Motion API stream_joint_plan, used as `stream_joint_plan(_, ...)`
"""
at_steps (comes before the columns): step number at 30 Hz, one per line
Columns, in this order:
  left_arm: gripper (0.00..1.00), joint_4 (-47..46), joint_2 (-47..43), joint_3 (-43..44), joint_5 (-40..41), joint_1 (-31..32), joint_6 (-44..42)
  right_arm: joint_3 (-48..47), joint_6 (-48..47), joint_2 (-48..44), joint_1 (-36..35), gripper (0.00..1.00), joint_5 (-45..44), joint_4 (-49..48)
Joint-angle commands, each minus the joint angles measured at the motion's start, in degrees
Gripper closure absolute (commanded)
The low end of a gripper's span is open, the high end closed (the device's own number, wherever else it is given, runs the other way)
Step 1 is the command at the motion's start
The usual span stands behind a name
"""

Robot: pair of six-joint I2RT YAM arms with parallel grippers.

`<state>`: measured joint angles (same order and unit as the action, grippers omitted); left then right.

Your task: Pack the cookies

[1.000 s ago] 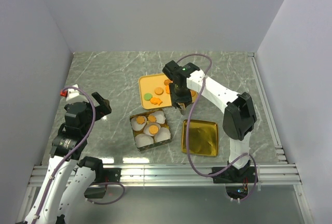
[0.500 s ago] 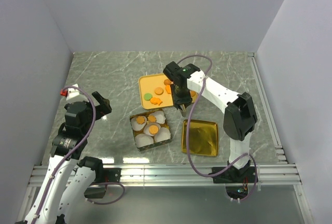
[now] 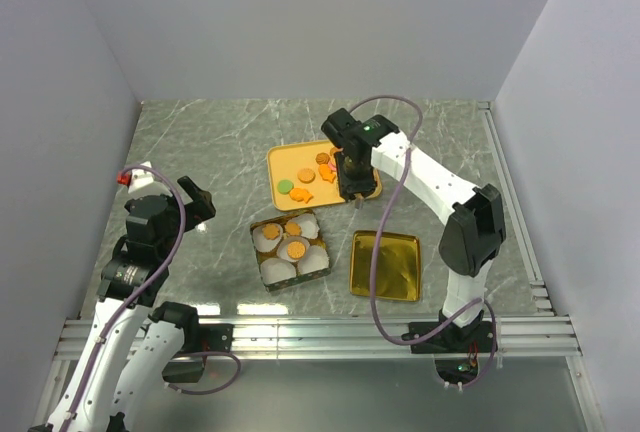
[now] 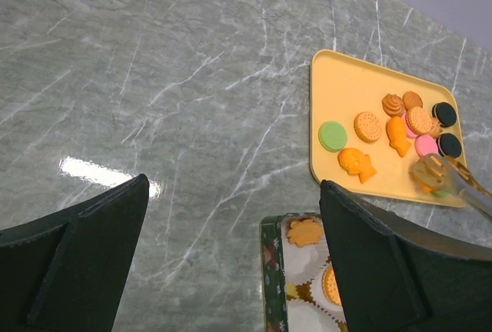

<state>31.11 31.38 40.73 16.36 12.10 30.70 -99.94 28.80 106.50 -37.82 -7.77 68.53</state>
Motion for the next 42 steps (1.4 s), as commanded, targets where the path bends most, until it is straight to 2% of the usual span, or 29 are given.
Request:
stream_joint_plan(1, 0.01, -1.1, 0.1, 0.7, 0.3, 0.1, -0.5, -3.9, -0.4, -3.8, 0.5, 0.67, -2.1, 1.7)
stream_joint_plan(9, 0.01, 0.2, 0.7, 1.4, 2.4, 0.1, 1.0, -4.6, -1.6, -6.6, 0.4, 0.67, -1.4, 2.6)
stream_joint_plan(20, 0.00, -0.1, 1.0, 1.0, 2.6, -0.1, 0.2, -5.2, -4.4, -11.0, -1.7, 0.68, 4.0, 1.7)
stream_joint_plan(26, 0.01, -1.1, 1.1, 0.7, 0.5, -0.8, -0.6, -6.1, -6.5, -12.6, -8.0, 0.68, 5.5, 1.8)
stream_joint_plan(33, 0.01, -1.1, 1.1, 0.7, -0.2, -0.8, -0.4, -2.7, -7.8, -15.4, -15.5, 0.68, 4.0, 1.1)
stream_joint_plan(42, 0.00, -0.5, 0.9, 0.8, 1.1, -0.8, 0.4, 4.1, -6.6, -20.1, -21.8, 0.67, 10.6, -3.7)
